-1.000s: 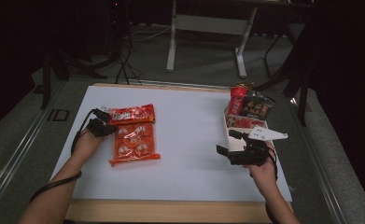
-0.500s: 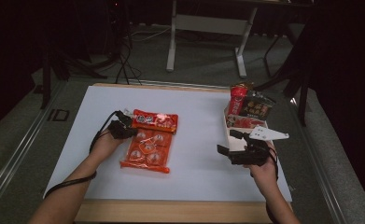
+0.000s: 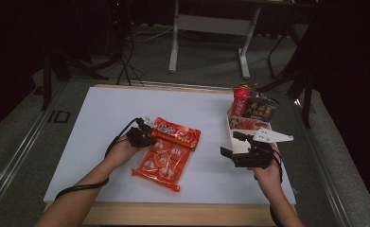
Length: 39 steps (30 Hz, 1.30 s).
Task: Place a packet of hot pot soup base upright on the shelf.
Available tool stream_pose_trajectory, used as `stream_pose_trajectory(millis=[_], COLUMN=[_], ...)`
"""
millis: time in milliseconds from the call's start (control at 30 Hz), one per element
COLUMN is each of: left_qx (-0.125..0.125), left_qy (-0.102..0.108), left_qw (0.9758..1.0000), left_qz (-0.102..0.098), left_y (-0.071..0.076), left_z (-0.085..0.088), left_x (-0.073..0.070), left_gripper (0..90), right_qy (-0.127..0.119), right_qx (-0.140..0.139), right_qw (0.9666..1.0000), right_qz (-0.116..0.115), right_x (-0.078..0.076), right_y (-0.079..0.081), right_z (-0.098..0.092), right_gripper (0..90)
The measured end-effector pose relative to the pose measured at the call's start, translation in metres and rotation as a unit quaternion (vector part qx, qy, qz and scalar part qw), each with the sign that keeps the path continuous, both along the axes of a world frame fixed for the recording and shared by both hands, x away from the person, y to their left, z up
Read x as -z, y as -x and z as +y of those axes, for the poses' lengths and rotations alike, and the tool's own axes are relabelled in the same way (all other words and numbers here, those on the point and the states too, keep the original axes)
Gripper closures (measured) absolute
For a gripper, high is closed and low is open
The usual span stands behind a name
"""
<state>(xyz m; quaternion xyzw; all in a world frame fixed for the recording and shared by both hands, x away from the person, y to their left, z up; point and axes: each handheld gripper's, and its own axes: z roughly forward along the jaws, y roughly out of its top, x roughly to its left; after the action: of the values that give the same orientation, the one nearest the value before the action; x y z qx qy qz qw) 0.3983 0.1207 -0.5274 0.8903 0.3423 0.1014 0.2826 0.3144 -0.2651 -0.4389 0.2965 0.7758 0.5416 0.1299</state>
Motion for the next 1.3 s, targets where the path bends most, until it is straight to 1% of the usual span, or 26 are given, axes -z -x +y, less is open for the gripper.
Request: stream_pose_trajectory(millis=[33,100,133,200,233,267,300,333,400,467,500,533,633,667,733,800,867,933,1000,1100,1133,1200,1267,1300], left_qx=[0.001,0.002,0.000,0.001,0.001,0.004,0.004,0.002,0.004,0.011,0.011,0.015,0.022,0.026,0.031,0.032,0.039,0.034,0.035,0.031,0.032,0.037,0.043,0.043], left_qy=[-0.004,-0.005,0.003,0.007,0.006,0.005,0.005,0.013,0.021,0.022,0.022,0.026,0.024,0.021,0.015,0.006,0.003,0.003,-0.001,0.003,0.008,0.013,0.024,0.024], left_qw=[1.0000,1.0000,1.0000,0.9999,0.9999,0.9999,0.9999,0.9998,0.9996,0.9994,0.9994,0.9991,0.9989,0.9986,0.9982,0.9978,0.9969,0.9970,0.9973,0.9973,0.9972,0.9968,0.9956,0.9956], left_qz=[-0.003,-0.005,0.002,0.010,0.008,0.012,0.012,0.014,0.021,0.025,0.025,0.031,0.034,0.042,0.048,0.057,0.068,0.069,0.065,0.066,0.068,0.070,0.080,0.080], left_y=[0.001,0.001,0.002,0.004,0.008,0.011,0.011,0.019,0.028,0.038,0.038,0.048,0.059,0.063,0.068,0.070,0.072,0.072,0.073,0.074,0.076,0.078,0.079,0.079], left_z=[-0.001,-0.001,0.004,0.008,0.010,0.013,0.013,0.021,0.027,0.032,0.032,0.035,0.037,0.038,0.038,0.037,0.036,0.034,0.033,0.032,0.030,0.027,0.023,0.023], left_x=[0.000,0.000,-0.002,-0.004,-0.006,-0.008,-0.008,-0.012,-0.016,-0.019,-0.019,-0.020,-0.020,-0.019,-0.016,-0.012,-0.007,-0.007,-0.007,-0.007,-0.006,-0.006,-0.006,-0.006], left_gripper=[90.0,90.0,90.0,90.0,89.9,89.9,90.0,90.0,89.9,89.9,89.9,89.9,89.9,89.9,89.9,89.9,89.9,89.9,89.9,89.9,89.9,89.9,89.9,89.9], right_qy=[0.000,-0.001,-0.001,-0.001,-0.003,-0.002,-0.002,0.000,-0.002,-0.003,-0.003,-0.002,0.001,0.001,0.001,0.000,0.001,0.002,0.001,0.003,0.004,0.012,0.011,0.011], right_qx=[0.000,0.000,0.000,0.000,0.000,0.000,0.000,0.000,0.000,0.001,0.001,0.001,-0.001,0.000,0.000,-0.001,-0.001,-0.001,0.000,-0.001,-0.003,-0.008,-0.008,-0.008], right_qw=[1.0000,1.0000,1.0000,1.0000,1.0000,1.0000,1.0000,1.0000,1.0000,1.0000,1.0000,1.0000,1.0000,1.0000,1.0000,1.0000,1.0000,1.0000,1.0000,1.0000,1.0000,0.9998,0.9998,0.9998], right_qz=[0.000,0.000,0.000,0.000,0.000,-0.001,-0.001,-0.001,-0.001,0.000,0.000,0.000,-0.001,-0.001,-0.001,0.000,-0.001,-0.001,0.000,0.000,-0.002,-0.011,-0.014,-0.014], right_x=[0.000,0.000,0.000,0.000,0.000,0.000,0.000,-0.001,-0.001,-0.001,-0.001,-0.001,-0.001,-0.001,-0.001,-0.001,-0.001,-0.001,-0.001,0.000,0.000,0.000,0.000,0.000], right_y=[0.000,0.000,0.000,0.000,0.000,0.000,0.000,0.000,0.000,0.000,0.000,0.000,0.000,0.000,0.000,0.000,0.000,0.000,0.000,0.000,0.000,0.000,0.000,0.000], right_z=[0.000,0.000,0.000,-0.001,-0.001,-0.001,-0.001,-0.001,-0.001,-0.001,-0.001,0.000,0.001,0.001,0.001,0.001,0.001,0.001,0.001,0.002,0.003,0.004,0.005,0.005], right_gripper=[14.1,14.2,14.1,14.1,14.1,14.2,14.2,14.1,14.1,14.2,14.2,14.1,14.1,14.1,14.1,14.2,14.1,14.1,14.2,14.2,14.8,16.4,16.3,16.3])
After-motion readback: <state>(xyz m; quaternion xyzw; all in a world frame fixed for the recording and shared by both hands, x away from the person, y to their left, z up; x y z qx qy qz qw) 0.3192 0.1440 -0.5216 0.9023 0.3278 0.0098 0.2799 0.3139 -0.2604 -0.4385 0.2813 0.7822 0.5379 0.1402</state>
